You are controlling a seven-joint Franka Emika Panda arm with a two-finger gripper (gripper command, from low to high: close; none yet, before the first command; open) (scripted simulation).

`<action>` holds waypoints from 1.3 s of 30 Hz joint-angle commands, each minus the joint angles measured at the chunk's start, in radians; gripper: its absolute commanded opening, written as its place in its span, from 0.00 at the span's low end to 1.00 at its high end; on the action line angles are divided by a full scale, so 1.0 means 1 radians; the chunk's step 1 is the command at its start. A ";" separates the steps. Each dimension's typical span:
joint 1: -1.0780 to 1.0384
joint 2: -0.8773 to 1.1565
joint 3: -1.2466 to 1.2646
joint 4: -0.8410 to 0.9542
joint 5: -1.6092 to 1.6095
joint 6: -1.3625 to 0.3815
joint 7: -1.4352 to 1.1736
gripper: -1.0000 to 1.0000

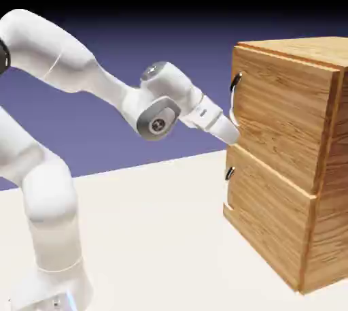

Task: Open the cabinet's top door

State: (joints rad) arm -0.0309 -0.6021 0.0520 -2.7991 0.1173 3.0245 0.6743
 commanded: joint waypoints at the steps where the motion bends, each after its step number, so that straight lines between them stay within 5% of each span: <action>1: -0.016 -0.012 0.019 0.004 0.044 -0.005 -0.025 0.50; 39: -0.620 -0.464 0.752 0.157 1.696 -0.181 -0.965 0.50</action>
State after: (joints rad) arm -0.6508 -1.0657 0.8041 -2.6421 1.8137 2.8439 -0.2909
